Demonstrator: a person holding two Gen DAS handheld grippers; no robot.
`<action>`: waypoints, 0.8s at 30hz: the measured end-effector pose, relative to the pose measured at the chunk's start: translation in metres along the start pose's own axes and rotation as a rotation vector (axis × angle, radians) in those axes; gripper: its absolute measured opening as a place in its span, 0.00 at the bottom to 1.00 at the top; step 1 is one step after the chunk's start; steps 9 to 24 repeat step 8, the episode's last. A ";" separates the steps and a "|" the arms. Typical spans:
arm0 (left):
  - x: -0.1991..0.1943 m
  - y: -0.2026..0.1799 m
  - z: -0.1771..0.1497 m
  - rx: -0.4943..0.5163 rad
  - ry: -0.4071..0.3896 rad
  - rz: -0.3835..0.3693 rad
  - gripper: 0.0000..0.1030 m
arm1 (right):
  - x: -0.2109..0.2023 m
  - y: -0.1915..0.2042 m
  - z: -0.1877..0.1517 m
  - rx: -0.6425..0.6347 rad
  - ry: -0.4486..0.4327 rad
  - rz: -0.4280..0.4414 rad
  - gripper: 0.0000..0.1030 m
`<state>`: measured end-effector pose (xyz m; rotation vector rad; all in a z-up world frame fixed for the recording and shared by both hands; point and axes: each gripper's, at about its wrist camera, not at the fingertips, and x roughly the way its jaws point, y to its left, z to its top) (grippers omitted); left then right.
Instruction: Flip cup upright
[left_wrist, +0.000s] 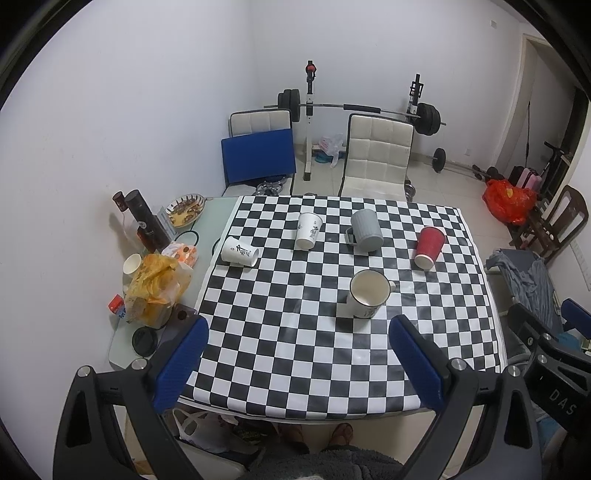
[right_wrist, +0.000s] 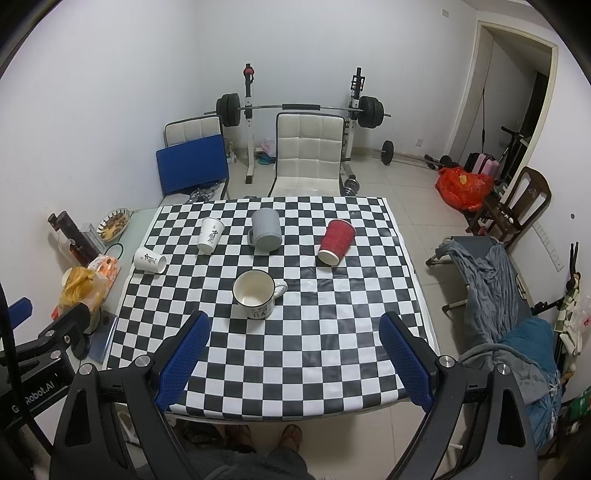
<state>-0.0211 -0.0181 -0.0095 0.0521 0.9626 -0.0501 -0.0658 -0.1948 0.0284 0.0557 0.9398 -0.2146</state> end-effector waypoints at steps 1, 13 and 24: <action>0.000 0.000 0.000 0.000 0.000 0.001 0.97 | 0.000 0.000 0.000 0.000 0.000 0.001 0.92; 0.000 0.000 0.001 0.001 -0.002 0.000 0.97 | -0.001 0.001 -0.001 0.003 -0.001 0.000 0.92; 0.000 0.000 0.001 0.001 -0.002 0.000 0.97 | -0.001 0.001 -0.001 0.003 -0.001 0.000 0.92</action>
